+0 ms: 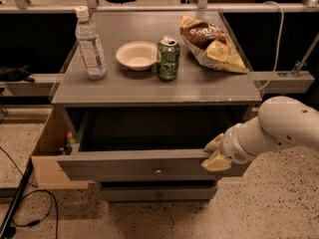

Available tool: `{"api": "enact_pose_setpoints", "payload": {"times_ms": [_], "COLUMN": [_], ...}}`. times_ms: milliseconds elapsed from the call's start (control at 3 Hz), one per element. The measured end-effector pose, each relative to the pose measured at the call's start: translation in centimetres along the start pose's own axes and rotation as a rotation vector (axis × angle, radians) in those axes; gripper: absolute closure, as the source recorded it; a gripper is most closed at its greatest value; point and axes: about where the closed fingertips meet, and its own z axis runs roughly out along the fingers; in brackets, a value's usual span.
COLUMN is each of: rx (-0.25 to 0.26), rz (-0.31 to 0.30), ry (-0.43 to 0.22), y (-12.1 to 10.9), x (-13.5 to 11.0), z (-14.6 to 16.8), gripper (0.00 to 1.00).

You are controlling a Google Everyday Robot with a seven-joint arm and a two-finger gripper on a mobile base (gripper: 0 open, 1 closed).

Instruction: Open top drawer

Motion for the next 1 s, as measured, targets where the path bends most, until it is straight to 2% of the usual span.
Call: {"api": "enact_pose_setpoints", "payload": {"times_ms": [333, 667, 1000], "rx": [0.0, 0.0, 0.0], "rz": [0.0, 0.0, 0.0], "ry": [0.0, 0.0, 0.0], "y": [0.0, 0.0, 0.0], "x": [0.0, 0.0, 0.0], "z": [0.0, 0.0, 0.0], "gripper": [0.0, 0.04, 0.27]}}
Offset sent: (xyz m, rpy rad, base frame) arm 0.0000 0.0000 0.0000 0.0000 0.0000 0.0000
